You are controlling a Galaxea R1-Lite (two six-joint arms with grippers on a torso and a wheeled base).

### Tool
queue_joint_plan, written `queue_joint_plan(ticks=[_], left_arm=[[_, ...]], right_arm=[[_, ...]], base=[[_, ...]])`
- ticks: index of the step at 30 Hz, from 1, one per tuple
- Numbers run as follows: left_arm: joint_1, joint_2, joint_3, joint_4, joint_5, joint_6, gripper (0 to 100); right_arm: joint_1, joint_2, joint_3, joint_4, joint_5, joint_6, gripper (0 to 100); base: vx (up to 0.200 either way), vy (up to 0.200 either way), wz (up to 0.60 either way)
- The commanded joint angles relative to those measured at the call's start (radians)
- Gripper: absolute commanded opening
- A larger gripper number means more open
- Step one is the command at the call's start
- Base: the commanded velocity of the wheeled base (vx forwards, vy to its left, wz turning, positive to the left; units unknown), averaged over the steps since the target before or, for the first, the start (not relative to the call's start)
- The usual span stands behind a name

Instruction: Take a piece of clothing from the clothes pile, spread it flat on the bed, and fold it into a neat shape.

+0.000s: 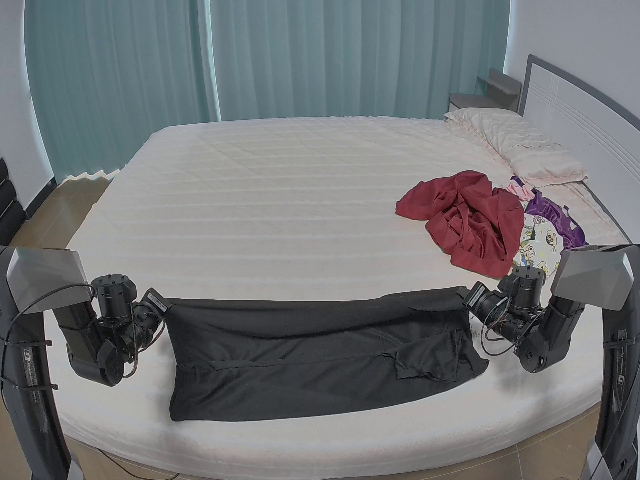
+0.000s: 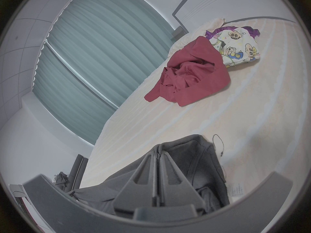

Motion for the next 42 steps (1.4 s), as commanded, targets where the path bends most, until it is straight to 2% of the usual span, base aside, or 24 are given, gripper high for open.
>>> queue_joint_plan(ticks=[1, 4, 12, 16, 18, 22, 31, 32, 33, 34, 42], left_arm=[[0.01, 0.031, 0.025, 0.002, -0.001, 0.064, 0], [0.01, 0.068, 0.063, -0.001, -0.005, 0.153, 0], [0.007, 0.079, 0.138, -0.001, -0.016, 0.267, 0], [0.005, 0.088, 0.196, -0.001, -0.073, 0.337, 0], [0.004, 0.089, 0.212, -0.001, -0.09, 0.362, 0], [0.004, 0.108, 0.213, -0.001, -0.088, 0.373, 0], [0.004, 0.119, 0.236, 0.0, -0.09, 0.42, 0], [0.004, 0.119, 0.238, 0.0, -0.09, 0.422, 0], [0.004, 0.119, 0.238, 0.0, -0.09, 0.422, 0], [0.002, 0.119, 0.238, 0.0, -0.09, 0.422, 100], [0.012, 0.103, 0.236, -0.001, -0.091, 0.42, 100]], right_arm=[[-0.011, 0.0, 0.029, 0.004, 0.004, -0.006, 0], [-0.014, -0.003, 0.053, 0.01, 0.013, -0.01, 0], [-0.03, 0.003, 0.129, 0.023, 0.036, -0.09, 0], [-0.031, 0.003, 0.135, 0.035, 0.039, -0.107, 0], [-0.03, 0.007, 0.147, 0.046, 0.039, -0.142, 0], [-0.031, 0.02, 0.184, 0.046, 0.07, -0.22, 0], [-0.03, 0.035, 0.198, 0.046, 0.077, -0.267, 0], [-0.03, 0.035, 0.198, 0.046, 0.077, -0.268, 100], [-0.03, 0.035, 0.198, 0.046, 0.077, -0.27, 100], [-0.03, 0.035, 0.198, 0.046, 0.077, -0.27, 100], [-0.039, -0.014, 0.196, 0.037, 0.074, -0.268, 100]], base=[[0.0, 0.0, 0.0], [0.0, 0.0, 0.0], [0.0, 0.0, 0.0], [0.0, 0.0, 0.0], [0.0, 0.0, 0.0], [0.0, 0.0, 0.0], [0.0, 0.0, 0.0], [0.0, 0.0, 0.0], [0.0, 0.0, 0.0], [0.0, 0.0, 0.0], [0.0, 0.0, 0.0]])
